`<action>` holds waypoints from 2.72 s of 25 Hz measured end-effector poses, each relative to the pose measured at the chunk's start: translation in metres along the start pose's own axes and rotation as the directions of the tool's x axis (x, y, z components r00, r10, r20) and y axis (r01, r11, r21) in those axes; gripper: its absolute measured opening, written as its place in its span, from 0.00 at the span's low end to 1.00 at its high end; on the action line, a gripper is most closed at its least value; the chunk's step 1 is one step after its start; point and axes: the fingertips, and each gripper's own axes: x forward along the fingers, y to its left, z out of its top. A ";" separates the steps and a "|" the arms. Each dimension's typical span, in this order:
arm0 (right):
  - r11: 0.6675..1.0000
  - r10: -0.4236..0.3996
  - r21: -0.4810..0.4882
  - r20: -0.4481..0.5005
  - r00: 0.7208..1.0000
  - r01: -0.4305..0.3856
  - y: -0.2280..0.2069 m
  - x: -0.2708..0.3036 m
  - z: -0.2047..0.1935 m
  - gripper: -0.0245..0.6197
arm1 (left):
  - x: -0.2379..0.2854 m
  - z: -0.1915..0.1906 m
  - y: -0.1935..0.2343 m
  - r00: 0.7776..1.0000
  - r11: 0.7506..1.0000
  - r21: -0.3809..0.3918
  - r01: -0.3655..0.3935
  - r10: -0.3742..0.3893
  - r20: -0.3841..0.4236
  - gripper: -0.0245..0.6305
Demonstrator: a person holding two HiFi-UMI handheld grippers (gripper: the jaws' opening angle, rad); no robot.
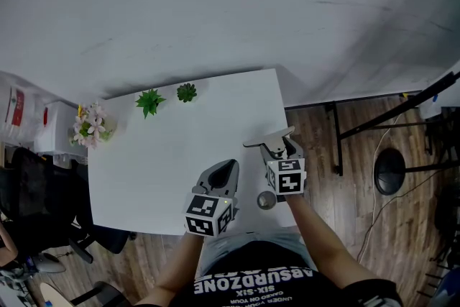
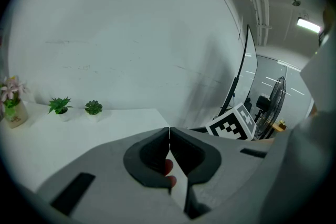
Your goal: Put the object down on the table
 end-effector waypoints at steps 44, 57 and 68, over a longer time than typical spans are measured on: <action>0.998 -0.036 -0.062 -0.151 0.988 0.027 -0.009 0.029 -0.047 0.48 | 0.004 -0.004 -0.004 1.000 1.000 0.008 0.012 -0.012 -0.018 0.04; 0.996 -0.041 -0.084 -0.160 0.986 0.028 -0.007 0.032 -0.055 0.48 | 0.004 -0.006 -0.005 1.000 1.000 0.008 0.016 -0.016 -0.020 0.03; 0.991 -0.046 -0.131 -0.187 0.981 0.022 -0.004 0.032 -0.069 0.48 | 0.002 -0.009 -0.004 1.000 1.000 0.004 0.018 -0.018 -0.019 0.04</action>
